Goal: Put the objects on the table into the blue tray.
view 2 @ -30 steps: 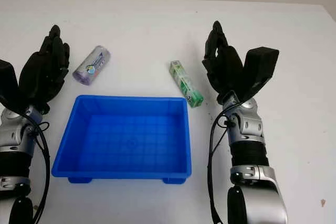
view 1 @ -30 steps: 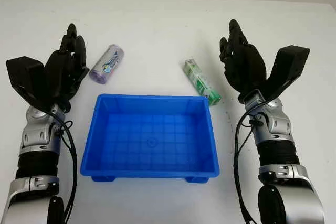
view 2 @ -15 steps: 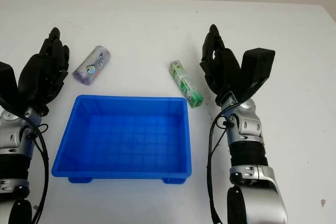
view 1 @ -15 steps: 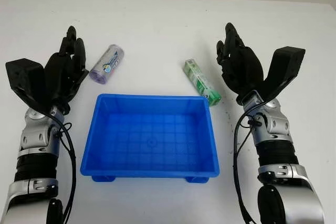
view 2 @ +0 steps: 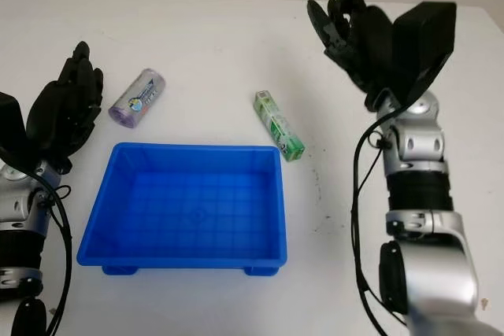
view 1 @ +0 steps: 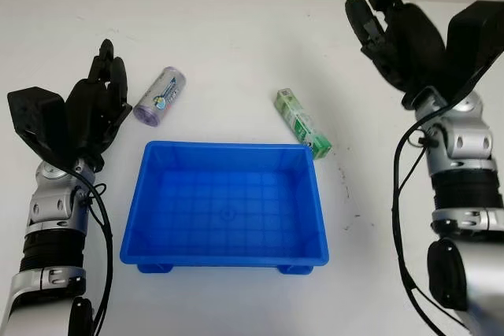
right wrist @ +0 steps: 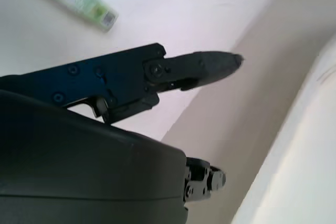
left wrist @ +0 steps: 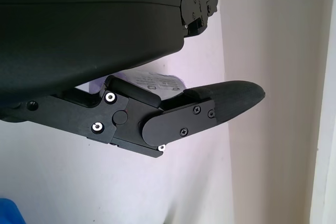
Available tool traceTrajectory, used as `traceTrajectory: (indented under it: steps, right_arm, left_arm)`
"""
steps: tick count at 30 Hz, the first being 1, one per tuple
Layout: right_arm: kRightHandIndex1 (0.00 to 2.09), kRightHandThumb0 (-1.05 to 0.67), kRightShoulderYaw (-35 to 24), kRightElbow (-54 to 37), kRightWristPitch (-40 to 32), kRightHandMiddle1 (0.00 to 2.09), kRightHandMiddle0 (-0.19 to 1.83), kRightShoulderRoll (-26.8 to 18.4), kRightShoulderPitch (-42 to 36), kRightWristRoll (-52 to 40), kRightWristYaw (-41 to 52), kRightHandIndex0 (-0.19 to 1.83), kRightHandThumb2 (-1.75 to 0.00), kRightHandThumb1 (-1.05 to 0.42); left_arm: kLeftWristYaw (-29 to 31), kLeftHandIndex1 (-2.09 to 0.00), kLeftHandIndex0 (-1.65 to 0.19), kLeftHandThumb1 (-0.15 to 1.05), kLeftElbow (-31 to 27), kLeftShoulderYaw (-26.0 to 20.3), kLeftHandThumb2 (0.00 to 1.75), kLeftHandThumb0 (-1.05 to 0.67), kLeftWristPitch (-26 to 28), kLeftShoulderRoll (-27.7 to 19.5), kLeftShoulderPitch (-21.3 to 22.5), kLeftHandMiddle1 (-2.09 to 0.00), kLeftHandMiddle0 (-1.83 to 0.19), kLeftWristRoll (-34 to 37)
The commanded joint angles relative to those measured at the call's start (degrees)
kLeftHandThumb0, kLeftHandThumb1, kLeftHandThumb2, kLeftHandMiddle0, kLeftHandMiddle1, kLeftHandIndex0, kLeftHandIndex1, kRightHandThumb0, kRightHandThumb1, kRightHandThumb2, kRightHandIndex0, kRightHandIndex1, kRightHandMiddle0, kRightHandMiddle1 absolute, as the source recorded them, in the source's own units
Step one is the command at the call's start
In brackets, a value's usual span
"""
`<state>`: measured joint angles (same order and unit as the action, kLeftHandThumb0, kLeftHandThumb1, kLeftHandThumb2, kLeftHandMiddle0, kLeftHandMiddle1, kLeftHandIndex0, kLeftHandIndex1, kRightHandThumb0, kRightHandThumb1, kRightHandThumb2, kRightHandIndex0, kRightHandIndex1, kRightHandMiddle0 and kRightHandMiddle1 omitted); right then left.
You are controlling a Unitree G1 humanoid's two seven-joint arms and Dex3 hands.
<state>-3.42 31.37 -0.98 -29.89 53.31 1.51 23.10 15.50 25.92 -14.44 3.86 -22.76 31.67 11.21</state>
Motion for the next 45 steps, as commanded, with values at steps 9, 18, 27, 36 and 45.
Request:
traceTrajectory:
  steps: [9, 18, 27, 36, 45]
  right_arm:
    - [0.20, -0.39, 16.94, 16.43, 34.73, 0.49, 0.09, -12.21, 10.48, 27.78, -6.10, 0.22, -0.05, -0.78]
    - [0.17, -0.41, 38.40, 25.28, 48.84, 0.15, 0.37, -18.12, 21.48, 63.72, -38.24, 0.42, -0.05, -0.75]
    - [0.16, -0.29, 51.28, 32.11, 49.58, 0.16, 0.44, -17.02, 27.86, 78.02, -63.63, 0.48, -0.06, -0.79]
    - [0.14, -0.32, 55.26, 35.65, 50.66, 0.14, 0.37, -15.69, 28.80, 78.34, -72.58, 0.46, -0.07, -0.85]
    - [0.14, -0.35, 57.92, 35.29, 50.42, 0.15, 0.34, -15.68, 28.54, 79.15, -75.90, 0.44, -0.05, -0.82]
  left_arm:
    - [-0.19, 0.00, 0.19, 1.05, -0.36, 0.16, 0.69, -0.80, -0.08, -0.15, 0.97, 0.00, 0.19, -0.20]
    - [0.53, 0.00, 0.19, 1.05, -0.22, 0.42, 0.69, -0.80, 0.11, -0.50, 0.98, 0.00, 0.19, -0.28]
    - [0.39, 0.00, 0.19, 1.05, -0.05, 0.62, 0.68, -0.81, 0.57, -0.47, 1.14, 0.00, 0.19, -0.41]
    - [0.47, 0.00, 0.19, 1.05, -0.52, 0.87, 0.69, -0.81, 1.23, -0.55, 1.01, 0.00, 0.19, -0.44]
    - [0.06, 0.00, 0.19, 1.05, -0.50, 0.95, 0.69, -0.80, 0.84, -0.33, 1.07, 0.00, 0.19, -0.71]
